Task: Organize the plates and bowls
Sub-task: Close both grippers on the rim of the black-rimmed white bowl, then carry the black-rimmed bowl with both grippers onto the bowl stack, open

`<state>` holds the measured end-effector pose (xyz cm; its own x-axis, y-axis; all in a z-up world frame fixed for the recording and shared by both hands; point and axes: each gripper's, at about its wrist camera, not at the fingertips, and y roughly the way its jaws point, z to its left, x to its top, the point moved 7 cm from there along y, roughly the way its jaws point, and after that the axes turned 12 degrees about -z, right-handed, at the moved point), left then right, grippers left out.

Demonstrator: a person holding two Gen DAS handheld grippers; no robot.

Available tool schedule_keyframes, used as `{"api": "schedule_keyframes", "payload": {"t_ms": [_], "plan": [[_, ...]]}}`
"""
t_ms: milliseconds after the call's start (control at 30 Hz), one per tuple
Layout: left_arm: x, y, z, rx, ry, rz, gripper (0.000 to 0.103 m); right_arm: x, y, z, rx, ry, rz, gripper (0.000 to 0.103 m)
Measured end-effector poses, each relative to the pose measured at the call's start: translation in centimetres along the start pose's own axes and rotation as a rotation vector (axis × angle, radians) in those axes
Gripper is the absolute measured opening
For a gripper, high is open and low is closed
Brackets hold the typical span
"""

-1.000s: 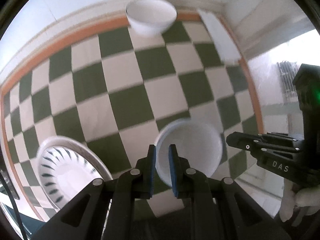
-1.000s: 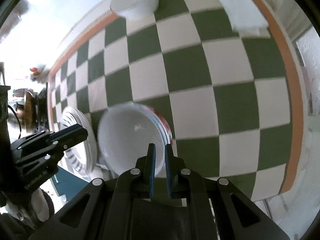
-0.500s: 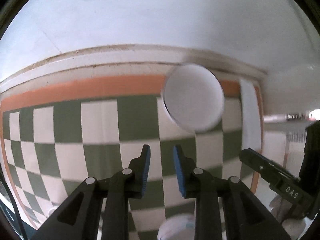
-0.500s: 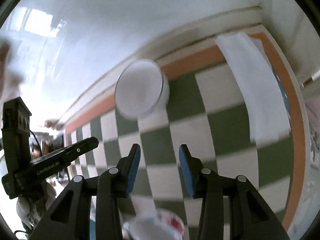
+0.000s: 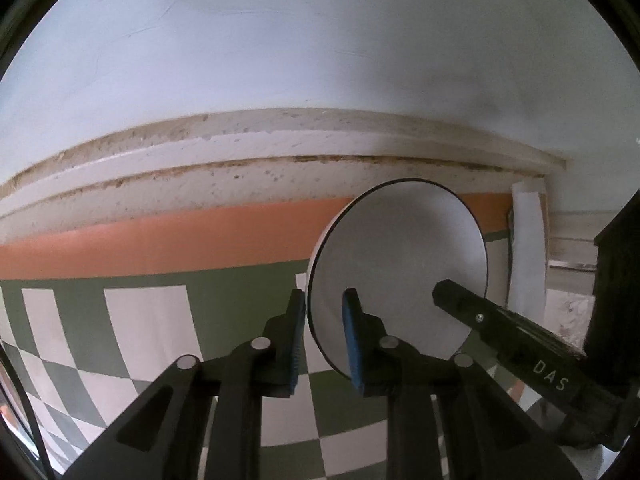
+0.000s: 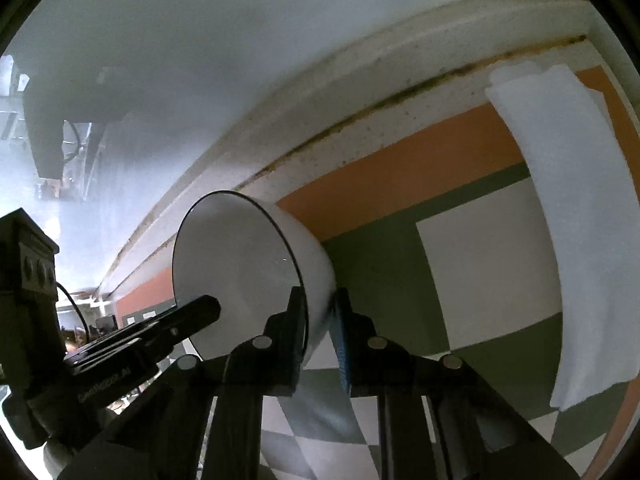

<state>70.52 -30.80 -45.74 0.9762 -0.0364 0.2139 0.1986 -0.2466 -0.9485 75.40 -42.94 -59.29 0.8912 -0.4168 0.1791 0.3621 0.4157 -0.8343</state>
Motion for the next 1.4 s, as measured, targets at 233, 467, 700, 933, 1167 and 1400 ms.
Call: {"api": "schedule_keyframes", "payload": {"t_ms": [233,467,700,933,1167,1400], "plan": [[-0.5,-1.4,-0.4,-0.003,0.017,-0.024,0.017,-1.0,-0.3,0.8,-0.055,-0.026,-0.008,0.012],[-2.4,-4.9,-2.5,-0.022,0.048,-0.077,0.017,-2.9,-3.0,1.3,-0.035,-0.042,-0.027,0.011],[-6.9,-9.0,-4.5,-0.048,0.103,-0.121,0.017,-7.2,-8.3,1.4,-0.027,-0.054,-0.068,0.012],[-12.6,-12.4,-5.1,-0.083,0.137,-0.135,0.017,-12.0,-13.8,1.3,-0.043,-0.094,-0.107,0.012],[-18.3,-15.5,-5.0,-0.107,0.173,-0.142,0.017,-17.7,-18.7,-0.1,-0.059,-0.113,-0.124,0.012],[-23.2,-16.2,-4.0,-0.11,0.159,-0.11,0.017,-23.3,-19.9,-0.8,-0.064,-0.112,-0.093,0.012]]}}
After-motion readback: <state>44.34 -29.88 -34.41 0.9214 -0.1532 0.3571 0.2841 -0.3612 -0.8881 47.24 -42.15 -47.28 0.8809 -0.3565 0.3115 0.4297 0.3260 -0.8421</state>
